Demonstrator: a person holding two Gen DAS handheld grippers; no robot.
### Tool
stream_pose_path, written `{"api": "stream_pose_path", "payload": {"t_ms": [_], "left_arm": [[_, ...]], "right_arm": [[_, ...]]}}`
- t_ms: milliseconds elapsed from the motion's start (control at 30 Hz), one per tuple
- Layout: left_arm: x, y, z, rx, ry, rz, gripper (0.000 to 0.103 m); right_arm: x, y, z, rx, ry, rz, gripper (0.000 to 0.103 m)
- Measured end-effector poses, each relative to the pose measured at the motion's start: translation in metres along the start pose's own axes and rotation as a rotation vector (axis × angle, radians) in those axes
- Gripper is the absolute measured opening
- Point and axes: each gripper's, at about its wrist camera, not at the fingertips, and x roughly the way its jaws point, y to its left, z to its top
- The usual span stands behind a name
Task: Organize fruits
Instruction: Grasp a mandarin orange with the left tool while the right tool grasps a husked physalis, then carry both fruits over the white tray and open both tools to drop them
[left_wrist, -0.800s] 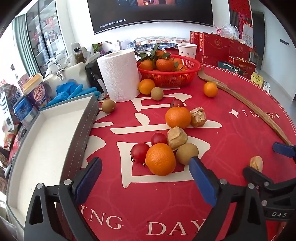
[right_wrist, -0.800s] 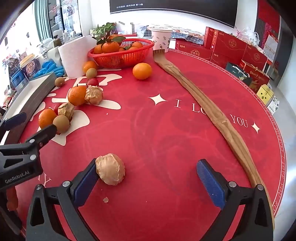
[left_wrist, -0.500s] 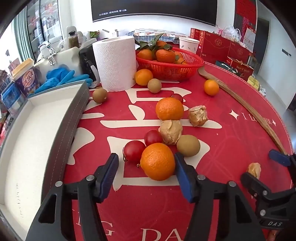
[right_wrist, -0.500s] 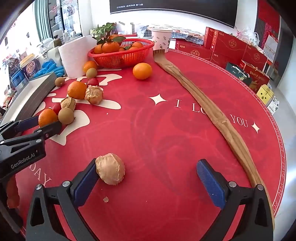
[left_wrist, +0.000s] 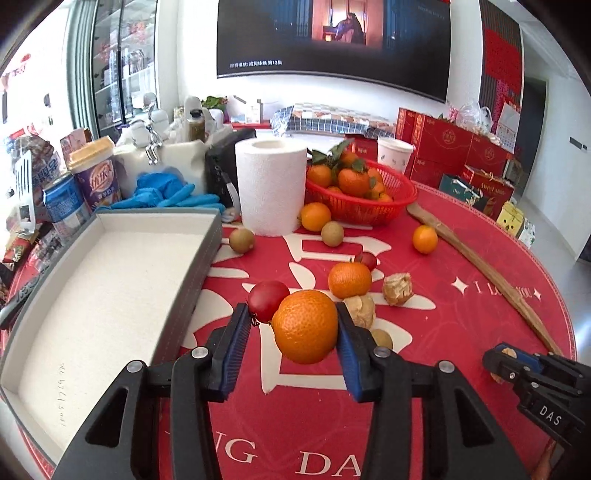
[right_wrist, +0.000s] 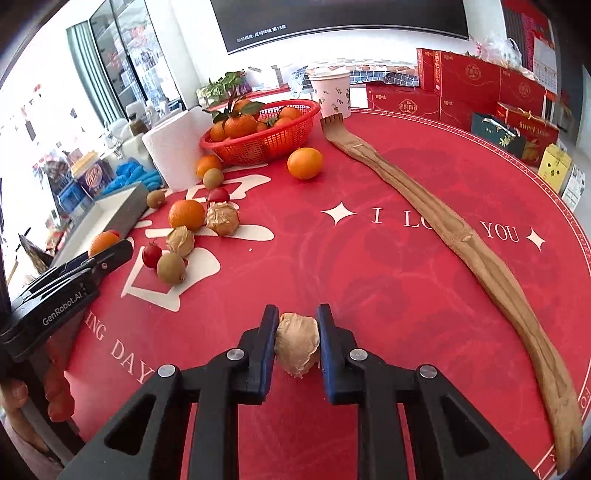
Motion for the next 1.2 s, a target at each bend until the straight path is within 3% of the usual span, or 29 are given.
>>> {"api": "stream_pose_path", "payload": {"t_ms": [267,400,567,600,633,767,967,1200], "left_arm": [[-0.019,0.036,0.007,-0.049,-0.036,0.072,0.049],[-0.031,0.065,0.008,-0.083,-0.092,0.145,0.049],[-0.036,0.107,0.008,-0.172,-0.084,0.158,0.049],[-0.037,0.114,0.007,-0.184,-0.082,0.173,0.048],[-0.037,0.12,0.006,-0.197,-0.081,0.185,0.038],[-0.035,0.145,0.0,-0.253,-0.06,0.216,0.035],[-0.018,0.176,-0.013,-0.32,0.031,0.196,0.034],[-0.004,0.201,-0.028,-0.335,0.113,0.211,0.034]], "right_arm": [[-0.002,-0.005,0.003,0.07,-0.058,0.038,0.022],[-0.001,-0.002,0.001,0.064,-0.067,0.023,0.022],[0.001,0.011,0.001,0.021,-0.047,-0.047,0.022],[0.003,0.015,0.002,0.02,-0.034,-0.041,0.022],[0.004,0.02,0.003,0.021,-0.021,-0.025,0.022],[0.009,0.055,0.019,-0.003,-0.002,0.046,0.022],[0.03,0.136,0.037,-0.105,0.032,0.167,0.022],[0.049,0.211,0.044,-0.199,0.048,0.267,0.022]]}}
